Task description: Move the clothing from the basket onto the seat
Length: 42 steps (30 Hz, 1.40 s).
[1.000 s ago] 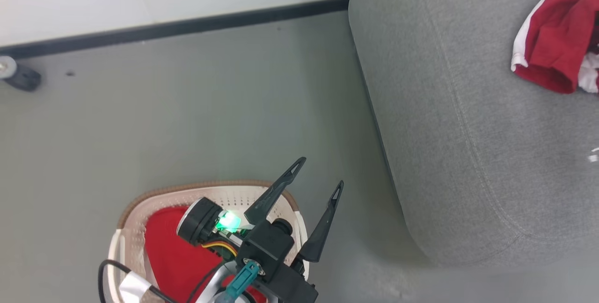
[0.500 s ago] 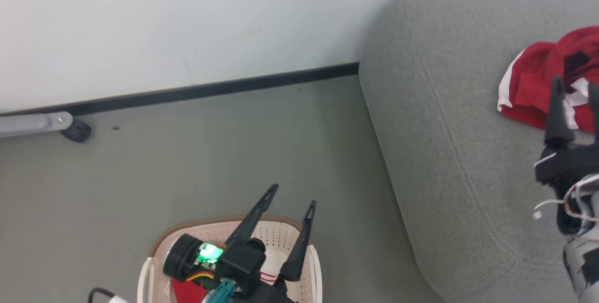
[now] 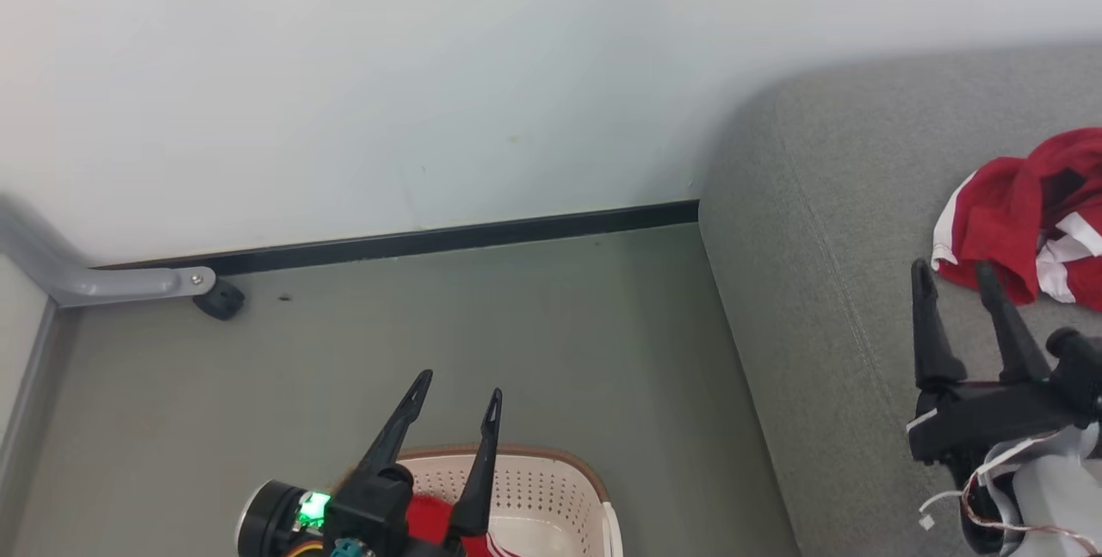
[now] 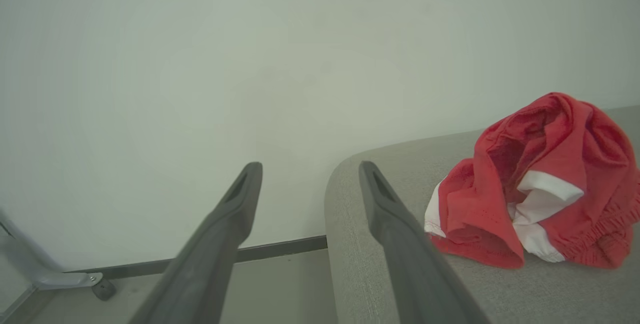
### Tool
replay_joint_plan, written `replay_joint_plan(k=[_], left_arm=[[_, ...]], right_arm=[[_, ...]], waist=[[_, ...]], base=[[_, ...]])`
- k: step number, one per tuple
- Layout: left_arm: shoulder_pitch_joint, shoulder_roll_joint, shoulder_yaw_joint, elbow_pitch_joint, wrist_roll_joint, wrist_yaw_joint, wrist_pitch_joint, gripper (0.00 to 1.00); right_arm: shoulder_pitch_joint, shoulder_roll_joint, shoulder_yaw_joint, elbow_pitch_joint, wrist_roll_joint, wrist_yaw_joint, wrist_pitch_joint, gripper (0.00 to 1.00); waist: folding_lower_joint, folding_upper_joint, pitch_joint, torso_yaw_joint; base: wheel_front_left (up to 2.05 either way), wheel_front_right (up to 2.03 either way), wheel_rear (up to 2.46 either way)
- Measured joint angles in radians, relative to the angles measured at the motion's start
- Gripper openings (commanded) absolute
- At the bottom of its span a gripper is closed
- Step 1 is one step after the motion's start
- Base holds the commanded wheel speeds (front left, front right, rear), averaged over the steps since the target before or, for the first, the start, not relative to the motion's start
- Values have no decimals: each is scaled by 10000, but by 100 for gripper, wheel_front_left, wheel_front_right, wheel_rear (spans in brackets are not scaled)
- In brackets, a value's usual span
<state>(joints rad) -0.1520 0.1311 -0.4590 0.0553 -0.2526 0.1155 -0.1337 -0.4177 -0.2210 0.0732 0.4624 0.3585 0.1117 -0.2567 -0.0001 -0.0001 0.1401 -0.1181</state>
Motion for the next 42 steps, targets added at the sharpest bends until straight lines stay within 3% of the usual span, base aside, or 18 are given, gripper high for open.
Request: replay_joint_plan(k=[10, 19, 42], left_arm=[[713, 61, 1018, 192, -31, 81, -21, 100], [1330, 2, 1722, 577, -105, 81, -59, 100], [2027, -385, 2466, 1026, 25, 81, -42, 100]], right_arm=[[1678, 449, 320, -1112, -267, -27, 2, 100], [2987, 621, 320, -1950, -337, -253, 2, 100], [4804, 301, 61, -3375, -514, -851, 280, 100]], waist=[[1, 0, -694, 318], [1, 0, -1269, 551], [2, 1, -1736, 919]], base=[[0, 0, 0], [0, 0, 0], [0, 0, 0]])
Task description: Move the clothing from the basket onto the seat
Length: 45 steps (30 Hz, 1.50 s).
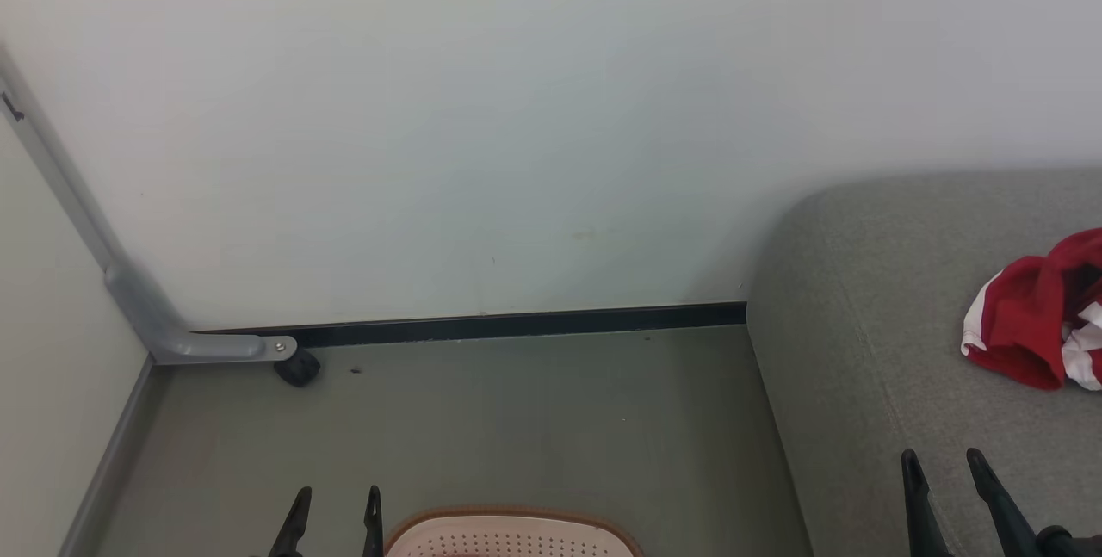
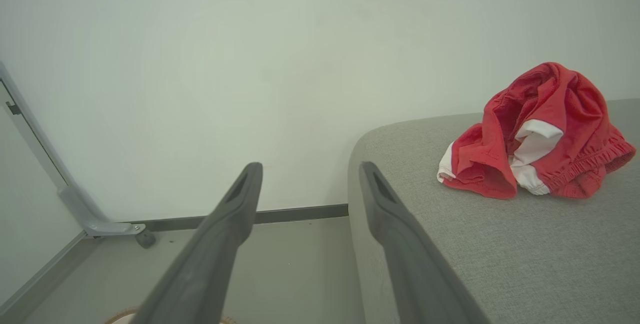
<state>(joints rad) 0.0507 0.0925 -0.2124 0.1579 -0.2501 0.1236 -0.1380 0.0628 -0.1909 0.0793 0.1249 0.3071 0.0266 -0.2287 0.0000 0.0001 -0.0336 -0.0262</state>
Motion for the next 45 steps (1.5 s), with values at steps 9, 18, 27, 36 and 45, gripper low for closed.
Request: replay_joint_plan(k=[9, 18, 27, 36, 45], left_arm=[[-1, -58, 90, 90, 58, 0, 0, 100], [-1, -121, 107, 199, 84, 0, 4, 100], [-38, -249, -272, 656, 201, 0, 222, 100], [-440, -341, -805, 1639, 209, 0, 506, 100], [-1612, -399, -1256, 2880, 196, 0, 928, 100]], right_arm=[[95, -8, 0, -374, 2, -92, 253, 100], [106, -10, -25, -619, 4, -136, 428, 100], [163, -35, -23, -1141, 6, -188, 619, 100], [-14, -119, 50, -2029, 4, -188, 790, 100], [-646, -245, -127, -2968, 2, -194, 888, 100]], waist=[[0, 0, 9, 26], [-1, 0, 45, 28], [0, 0, 275, 97], [0, 0, 936, 85], [1, 0, 2025, -22]], base=[[0, 0, 0], [0, 0, 0], [0, 0, 0], [0, 0, 0], [0, 0, 0]])
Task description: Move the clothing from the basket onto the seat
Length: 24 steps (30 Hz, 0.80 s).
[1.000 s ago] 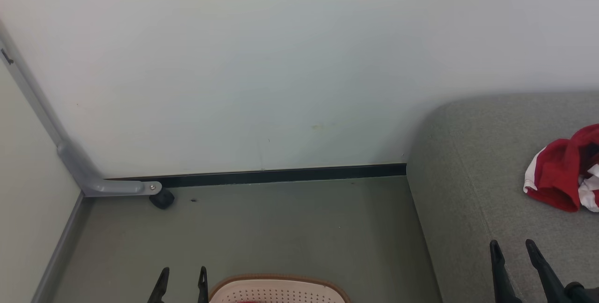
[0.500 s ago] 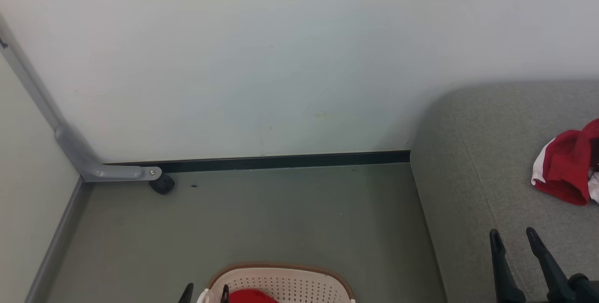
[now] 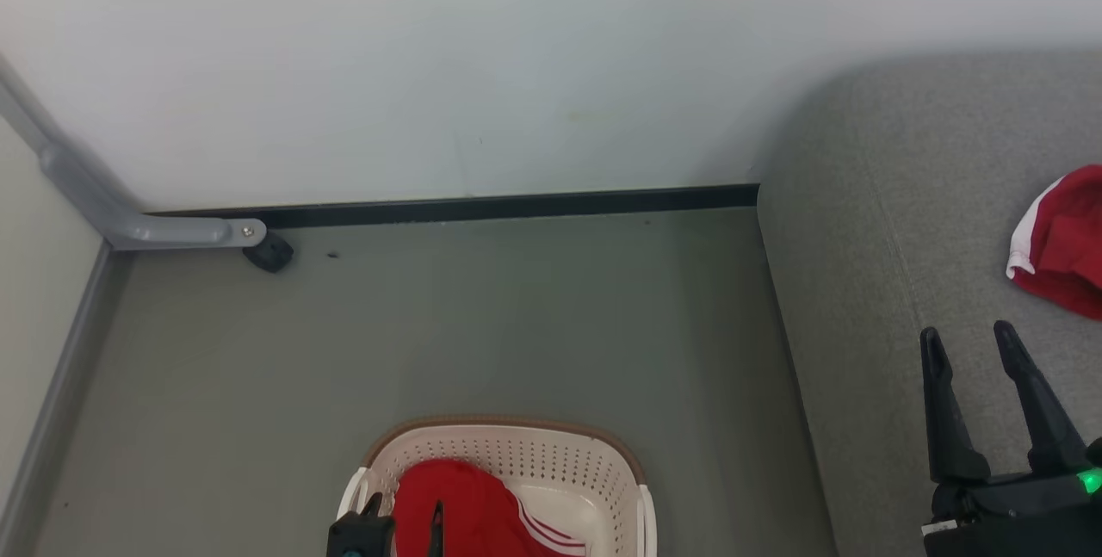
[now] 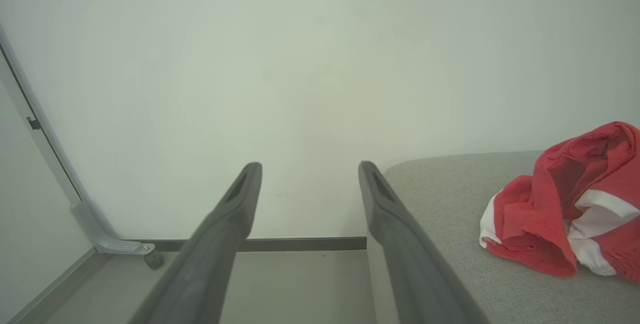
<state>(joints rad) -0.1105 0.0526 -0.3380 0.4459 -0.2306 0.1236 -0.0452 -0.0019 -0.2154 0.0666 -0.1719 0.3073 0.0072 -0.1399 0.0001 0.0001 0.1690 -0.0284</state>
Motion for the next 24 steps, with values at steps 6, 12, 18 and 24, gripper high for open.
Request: replay_joint_plan(k=[6, 12, 18, 24], left_arm=[[-975, -12, -272, 895, -142, 0, 265, 100], [-1698, -65, -765, 1720, -165, 0, 711, 100], [-2665, -71, -974, 2754, 63, 0, 1189, 100], [-3545, -94, -1022, 3661, 541, 0, 1728, 100]], right_arm=[[-464, -138, -84, -514, -6, -75, 169, 100], [-1051, -171, -61, -1064, -61, -75, 284, 100], [-1572, -169, -27, -1509, -61, -82, 343, 100], [-2088, -146, 67, -1854, -61, -82, 431, 100]], waist=[[1, 0, 841, -87], [1, 0, 1712, -223], [2, 1, 2591, -433], [2, 1, 3479, -692]], base=[[0, 0, 0], [0, 0, 0], [0, 0, 0], [0, 0, 0]])
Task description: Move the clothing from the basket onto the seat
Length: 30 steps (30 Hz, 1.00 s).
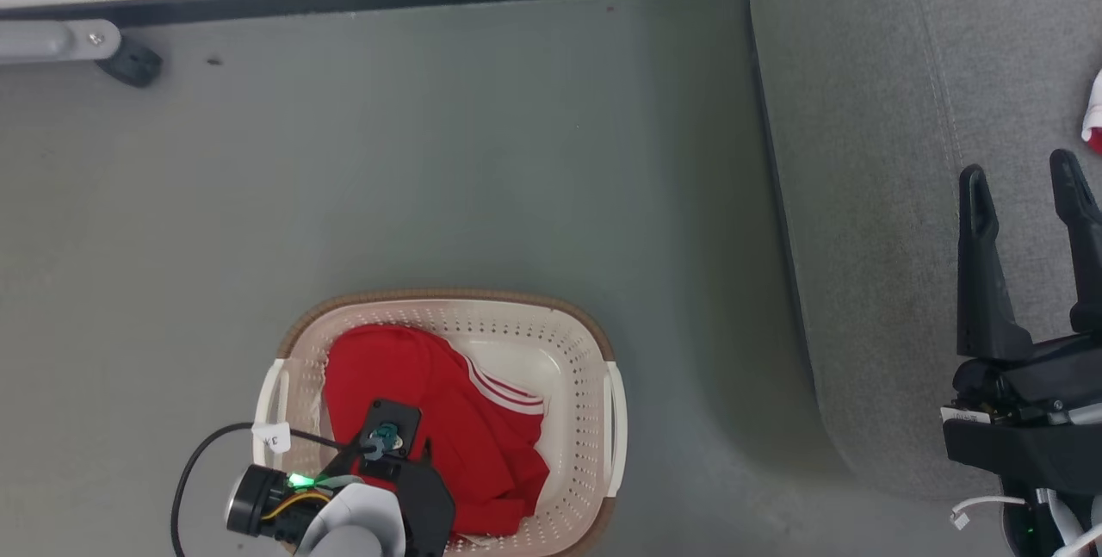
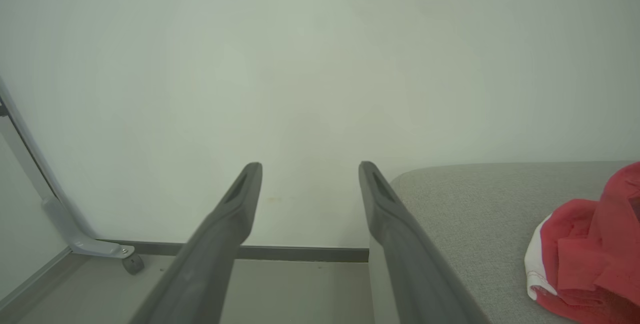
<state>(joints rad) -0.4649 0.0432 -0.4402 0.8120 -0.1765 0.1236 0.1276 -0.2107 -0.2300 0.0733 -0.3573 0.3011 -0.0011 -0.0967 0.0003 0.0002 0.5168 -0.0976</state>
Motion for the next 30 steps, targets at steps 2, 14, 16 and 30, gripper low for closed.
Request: replay_joint_plan(k=[2, 14, 16, 30], left_arm=[[-277, -6, 29, 278, 65, 0, 167, 100], [-1945, 320, -130, 1354, 727, 0, 832, 100], [-2230, 345, -6, 1457, 727, 0, 918, 100], [-3720, 667, 472, 2203, 825, 0, 989, 100]], right_arm=[[-160, 6, 8, -104, 0, 0, 4, 100], [-916, 178, -27, -612, 8, -79, -29, 100], [-958, 203, -46, -648, 27, -81, -58, 100], [-1532, 385, -117, -727, 79, -88, -614, 100]], waist=[[0, 0, 292, -94], [-1, 0, 2068, -760], [-1, 1, 2369, -871], [-2, 0, 4325, -1529]], base=[[0, 0, 0], [0, 0, 0], [0, 0, 0], [0, 0, 0]])
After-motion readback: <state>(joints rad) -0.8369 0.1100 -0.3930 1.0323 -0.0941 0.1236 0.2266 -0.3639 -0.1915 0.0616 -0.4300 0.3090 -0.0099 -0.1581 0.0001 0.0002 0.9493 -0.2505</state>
